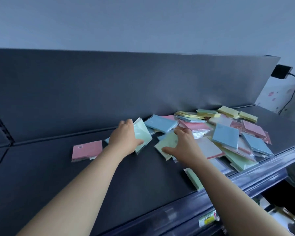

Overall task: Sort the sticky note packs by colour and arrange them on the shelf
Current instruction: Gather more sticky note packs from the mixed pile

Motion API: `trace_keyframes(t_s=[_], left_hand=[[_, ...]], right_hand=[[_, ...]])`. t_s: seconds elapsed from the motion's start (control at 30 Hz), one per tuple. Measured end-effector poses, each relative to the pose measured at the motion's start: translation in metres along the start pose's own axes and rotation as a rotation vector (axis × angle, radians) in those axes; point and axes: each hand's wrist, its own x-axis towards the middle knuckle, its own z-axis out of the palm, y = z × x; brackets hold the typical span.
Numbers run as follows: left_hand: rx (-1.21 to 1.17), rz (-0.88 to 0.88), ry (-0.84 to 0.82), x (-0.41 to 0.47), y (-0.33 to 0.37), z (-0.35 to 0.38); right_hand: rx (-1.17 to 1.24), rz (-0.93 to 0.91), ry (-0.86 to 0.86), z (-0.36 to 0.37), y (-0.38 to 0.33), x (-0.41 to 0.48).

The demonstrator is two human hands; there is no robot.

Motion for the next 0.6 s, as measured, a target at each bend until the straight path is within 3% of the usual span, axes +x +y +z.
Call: trace_keyframes(t_s=[0.33, 0.4, 0.6], left_hand=[[-0.32, -0.121, 0.211, -0.055, -0.051, -0.03], [-0.426, -0.137, 0.243, -0.07, -0.064, -0.038], [-0.417, -0.234, 0.351, -0.114, -0.107, -0.063]], right_hand=[[0.33, -0.22, 0.019, 0.007, -0.04, 0.0], [0.437, -0.251, -0.015, 0.012, -0.055, 0.0], [0.677, -0.363, -0.215, 0.035, -0.115, -0.017]])
